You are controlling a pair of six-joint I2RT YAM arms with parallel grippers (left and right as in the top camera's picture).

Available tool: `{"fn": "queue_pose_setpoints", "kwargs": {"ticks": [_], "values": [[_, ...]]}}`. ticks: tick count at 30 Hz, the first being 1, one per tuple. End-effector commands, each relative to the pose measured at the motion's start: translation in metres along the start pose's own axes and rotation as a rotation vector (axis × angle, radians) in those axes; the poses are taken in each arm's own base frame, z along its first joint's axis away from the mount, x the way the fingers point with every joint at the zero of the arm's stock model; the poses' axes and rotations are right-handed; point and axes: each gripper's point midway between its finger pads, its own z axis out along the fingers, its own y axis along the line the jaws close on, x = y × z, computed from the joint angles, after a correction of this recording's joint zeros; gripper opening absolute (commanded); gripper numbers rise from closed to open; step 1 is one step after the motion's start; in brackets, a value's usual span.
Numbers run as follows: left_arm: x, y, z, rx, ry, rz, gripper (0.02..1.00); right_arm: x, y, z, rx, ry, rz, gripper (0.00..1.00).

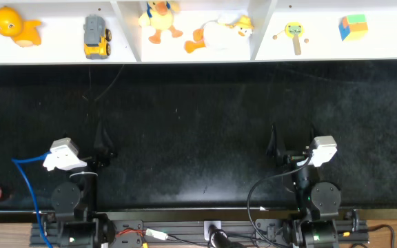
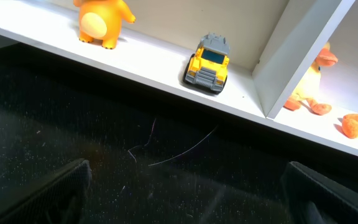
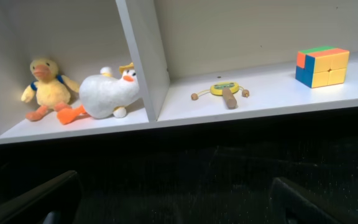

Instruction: Store Toys

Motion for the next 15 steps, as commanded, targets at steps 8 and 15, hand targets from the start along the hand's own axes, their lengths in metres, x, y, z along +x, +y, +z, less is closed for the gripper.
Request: {"fn": "queue_pose_setpoints", "kwargs": {"ticks": [8,15], "values": [[-0.0003,-0.0007,-0.0004,0.007,-0.005,-0.004,0.998,0.0023,0.0009,0.0002,-0.007,-0.002,-0.007,0.996],[-0.0003,-0.0007,-0.0004,0.007,-0.005,-0.004,0.998,0.0023,0.0009,0.0002,-0.007,-0.002,-0.007,0.996]]}}
